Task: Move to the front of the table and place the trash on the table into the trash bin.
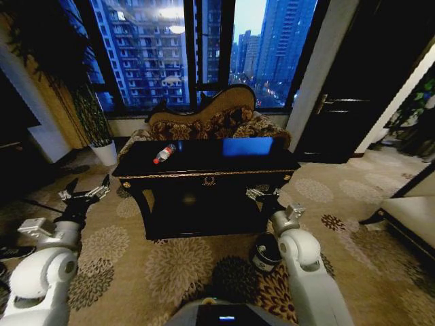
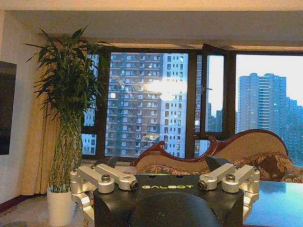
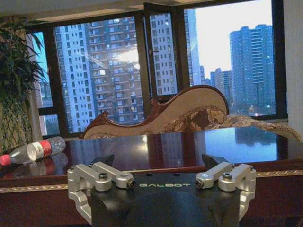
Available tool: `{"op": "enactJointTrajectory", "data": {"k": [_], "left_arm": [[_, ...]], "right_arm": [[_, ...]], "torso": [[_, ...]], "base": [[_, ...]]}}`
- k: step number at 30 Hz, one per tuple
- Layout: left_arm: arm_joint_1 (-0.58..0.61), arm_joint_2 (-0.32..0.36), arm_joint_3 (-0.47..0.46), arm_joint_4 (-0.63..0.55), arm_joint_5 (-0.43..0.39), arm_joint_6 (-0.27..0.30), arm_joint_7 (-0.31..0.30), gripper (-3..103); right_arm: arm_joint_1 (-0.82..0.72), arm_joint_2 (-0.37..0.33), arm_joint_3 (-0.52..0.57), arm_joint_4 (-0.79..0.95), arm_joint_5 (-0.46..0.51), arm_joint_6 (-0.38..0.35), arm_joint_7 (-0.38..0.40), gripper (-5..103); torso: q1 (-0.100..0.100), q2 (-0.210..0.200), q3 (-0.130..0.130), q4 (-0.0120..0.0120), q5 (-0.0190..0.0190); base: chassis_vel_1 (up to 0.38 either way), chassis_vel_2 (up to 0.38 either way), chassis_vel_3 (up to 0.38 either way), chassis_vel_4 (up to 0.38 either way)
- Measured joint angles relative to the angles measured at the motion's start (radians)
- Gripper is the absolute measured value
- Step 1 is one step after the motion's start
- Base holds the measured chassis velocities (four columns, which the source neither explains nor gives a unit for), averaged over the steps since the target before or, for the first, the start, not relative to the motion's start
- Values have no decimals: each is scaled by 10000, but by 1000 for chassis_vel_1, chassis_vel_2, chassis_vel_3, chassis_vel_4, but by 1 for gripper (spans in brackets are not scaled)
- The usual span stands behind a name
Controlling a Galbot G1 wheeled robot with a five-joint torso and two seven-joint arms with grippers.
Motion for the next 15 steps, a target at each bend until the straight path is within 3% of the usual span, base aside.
{"op": "enactJointTrajectory", "data": {"k": [5, 15], "left_arm": [[-5, -55, 3, -8, 23, -5, 9, 100], [-4, -119, -15, -57, 44, -3, 11, 100]], "right_arm": [[46, -12, -40, -44, -29, 33, -1, 100], [33, -62, 25, -56, -31, 85, -1, 100]], "torso": [[-1, 0, 0, 1, 0], [5, -4, 3, 0, 0]], "base": [[-114, 116, 118, -110], [-220, 217, 211, -220]]}}
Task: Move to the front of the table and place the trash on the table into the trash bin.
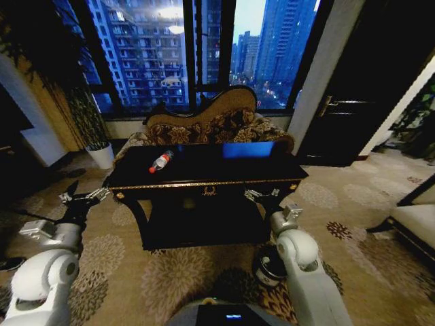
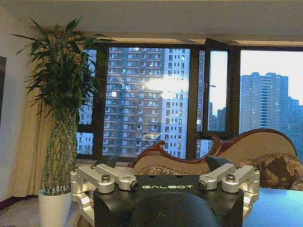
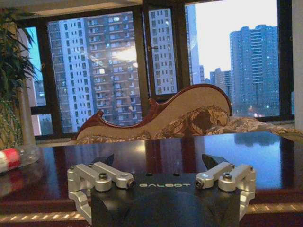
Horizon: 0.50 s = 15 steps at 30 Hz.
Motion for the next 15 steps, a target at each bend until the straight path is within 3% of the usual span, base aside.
{"op": "enactJointTrajectory", "data": {"k": [11, 15], "left_arm": [[23, -35, -20, -29, 29, 6, 1, 100], [16, -67, 54, -24, 138, 34, -4, 100]], "right_arm": [[20, -35, 52, -116, -124, 111, 0, 100], [-12, -21, -29, -113, -280, 171, 0, 100]], "torso": [[0, 0, -1, 1, 0], [1, 0, -1, 1, 0]], "base": [[-189, 188, 200, -187], [-39, 37, 37, -50]]}}
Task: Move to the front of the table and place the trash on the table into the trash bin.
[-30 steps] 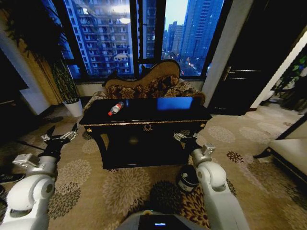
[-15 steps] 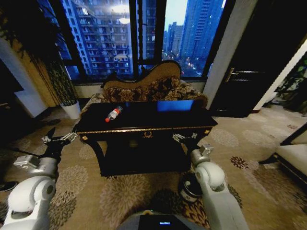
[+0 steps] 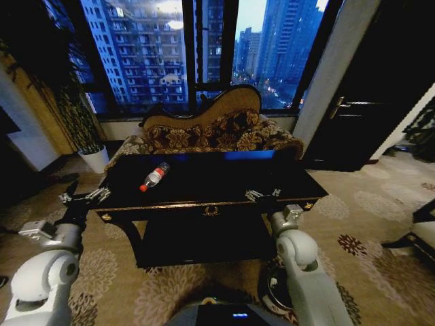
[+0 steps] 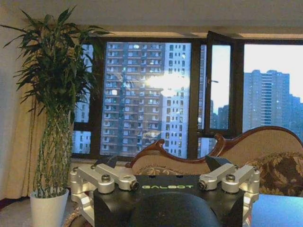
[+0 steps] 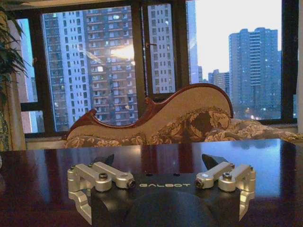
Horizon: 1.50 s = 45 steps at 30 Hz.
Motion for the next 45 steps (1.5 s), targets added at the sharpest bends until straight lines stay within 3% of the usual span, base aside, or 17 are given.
{"op": "enactJointTrajectory", "data": {"k": [5, 8, 13, 16, 20, 28, 31, 45], "left_arm": [[-165, 244, 100, 123, -57, 347, -11, 100], [-926, 970, 294, 775, -516, 1002, 39, 100], [-1660, 1547, 608, 1237, -824, 1727, 25, 100], [-2726, 2451, 1228, 1612, -1510, 3247, -357, 100], [-3925, 3044, 2117, 2284, -1739, 3839, -491, 100], [-5851, 3231, 3925, 3667, -1866, 3915, -338, 100], [-6515, 3181, 4653, 4238, -2028, 4298, -336, 100], [-6675, 2994, 5346, 5085, -2251, 4397, -242, 100]], "right_arm": [[67, -33, 1, 72, 8, 0, 0, 100], [144, -55, 151, 82, 93, -1, 0, 100], [134, -32, 292, 71, 136, -4, 0, 100], [64, -69, 486, 75, 76, -13, 0, 100], [8, -108, 639, 102, 61, -21, 0, 100], [-172, -372, 828, 190, 28, -31, 0, 100], [-162, -407, 900, 156, 19, -35, 0, 100], [41, -111, 633, -328, -296, 24, 1, 100]], "torso": [[-11, 7, -5, 2, 0], [-11, 7, -4, -1, 1], [-4, 3, 0, -4, -2], [-3, 3, -1, 1, -2], [-4, 3, -1, -1, 0], [-3, 2, 0, -3, 0], [-4, 3, 0, -2, 1], [-4, 2, -1, 0, 0]], "base": [[0, 0, 0, 0], [0, 0, 0, 0], [0, 0, 0, 0], [0, 0, 0, 0], [0, 0, 0, 0], [0, 0, 0, 0], [0, 0, 0, 0], [0, 0, 0, 0]]}}
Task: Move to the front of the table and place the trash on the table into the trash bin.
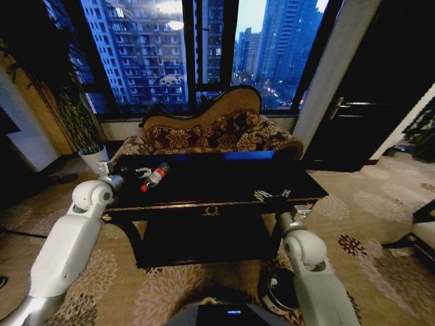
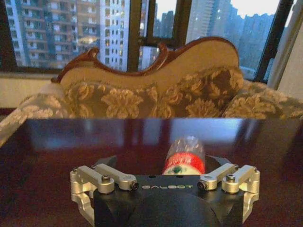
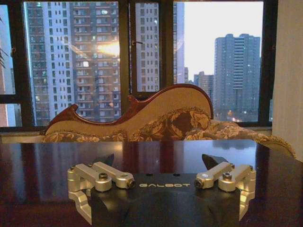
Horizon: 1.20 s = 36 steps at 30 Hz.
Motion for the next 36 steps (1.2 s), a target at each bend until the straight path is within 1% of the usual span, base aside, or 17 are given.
{"op": "enactJointTrajectory", "data": {"k": [3, 4, 5, 6, 11, 15, 21, 33, 36], "left_arm": [[14, -47, 20, 229, 98, -5, 10, 100], [-45, -80, 76, 486, 169, -7, 127, 100], [-45, -80, 76, 486, 169, -7, 127, 100], [-157, -121, 158, 702, 287, -24, 285, 100], [-531, -383, 551, 1081, 483, -40, 424, 100], [-604, -564, 693, 991, 541, -38, 429, 100], [-434, -791, 783, 532, 682, -38, 432, 100], [-278, -821, 665, 721, 775, -42, 409, 100], [-272, -814, 656, 782, 788, -44, 267, 100]], "right_arm": [[25, 1, -31, -54, -19, 24, 0, 100], [35, -3, -37, -71, -21, 45, 0, 100], [35, -3, -37, -71, -21, 45, 0, 100], [42, -9, -38, -80, -22, 55, 0, 100], [52, -23, -25, -120, -26, 130, 0, 100], [50, -29, 23, -140, -26, 156, 0, 100], [46, -26, 53, -206, -26, 193, 0, 100], [198, -78, 17, -356, -24, 238, 0, 100], [250, -132, 30, -365, -15, 238, 0, 100]], "torso": [[0, 0, 0, 1, 1], [0, 0, 0, 2, -1], [0, 0, 0, 2, -1], [-1, 0, -1, 2, 0], [-1, 0, -1, -4, 3], [-1, 0, 0, -2, 0], [-1, 1, -1, 0, 2], [-2, 0, -1, 0, 1], [-1, 0, -1, 0, 1]], "base": [[0, 0, 0, 0], [0, 0, 0, 0], [0, 0, 0, 0], [0, 0, 0, 0], [0, 0, 0, 0], [0, 0, 0, 0], [0, 0, 0, 0], [0, 0, 0, 0], [0, 0, 0, 0]]}}
